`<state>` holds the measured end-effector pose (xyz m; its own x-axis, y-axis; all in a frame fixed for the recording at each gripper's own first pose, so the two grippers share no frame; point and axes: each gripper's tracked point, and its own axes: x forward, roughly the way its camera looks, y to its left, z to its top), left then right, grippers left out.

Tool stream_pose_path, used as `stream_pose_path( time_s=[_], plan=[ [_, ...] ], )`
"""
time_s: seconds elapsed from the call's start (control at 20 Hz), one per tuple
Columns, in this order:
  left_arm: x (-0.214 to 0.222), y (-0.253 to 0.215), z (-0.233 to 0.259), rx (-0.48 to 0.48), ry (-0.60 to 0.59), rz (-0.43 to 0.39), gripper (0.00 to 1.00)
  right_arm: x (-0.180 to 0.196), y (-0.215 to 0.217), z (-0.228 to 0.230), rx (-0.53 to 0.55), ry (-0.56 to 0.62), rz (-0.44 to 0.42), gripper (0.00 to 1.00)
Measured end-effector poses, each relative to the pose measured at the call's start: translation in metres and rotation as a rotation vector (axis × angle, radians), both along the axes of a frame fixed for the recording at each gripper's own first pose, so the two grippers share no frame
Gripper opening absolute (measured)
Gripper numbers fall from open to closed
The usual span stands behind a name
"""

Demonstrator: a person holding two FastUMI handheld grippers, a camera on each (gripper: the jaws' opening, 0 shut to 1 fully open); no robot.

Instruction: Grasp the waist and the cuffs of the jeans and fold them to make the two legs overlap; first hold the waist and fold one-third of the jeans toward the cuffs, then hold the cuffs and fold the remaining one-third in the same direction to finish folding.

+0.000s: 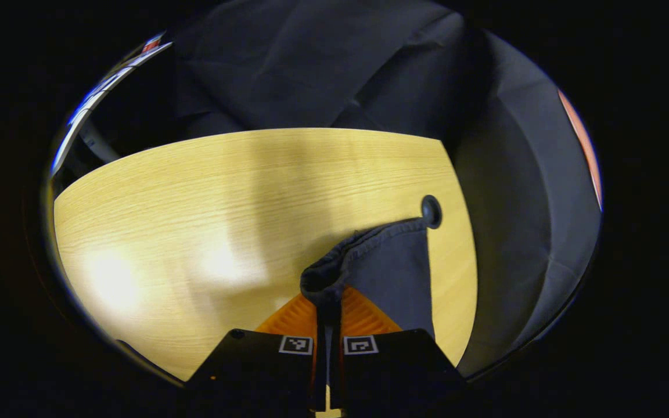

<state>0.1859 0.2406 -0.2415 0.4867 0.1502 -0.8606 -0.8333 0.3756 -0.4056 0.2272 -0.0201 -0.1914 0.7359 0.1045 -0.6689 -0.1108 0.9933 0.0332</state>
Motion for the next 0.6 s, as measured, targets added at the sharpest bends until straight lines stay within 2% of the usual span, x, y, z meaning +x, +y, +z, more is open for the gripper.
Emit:
stream_pose_path(
  time_s=[0.15, 0.3, 0.5, 0.6],
  plan=[
    [0.018, -0.018, 0.052, 0.103, -0.101, -0.121, 0.05, -0.003, -0.013, 0.021, -0.015, -0.073, -0.022, 0.96],
    [0.041, -0.056, 0.118, 0.214, -0.211, -0.257, 0.05, -0.011, -0.022, 0.029, -0.001, -0.083, -0.029, 0.98],
    [0.073, -0.138, 0.208, 0.400, -0.357, -0.478, 0.05, -0.021, -0.042, 0.050, -0.003, -0.125, -0.037, 0.97],
    [0.087, -0.192, 0.240, 0.463, -0.427, -0.580, 0.05, -0.028, -0.056, 0.058, -0.007, -0.140, -0.048, 0.97]
  ],
)
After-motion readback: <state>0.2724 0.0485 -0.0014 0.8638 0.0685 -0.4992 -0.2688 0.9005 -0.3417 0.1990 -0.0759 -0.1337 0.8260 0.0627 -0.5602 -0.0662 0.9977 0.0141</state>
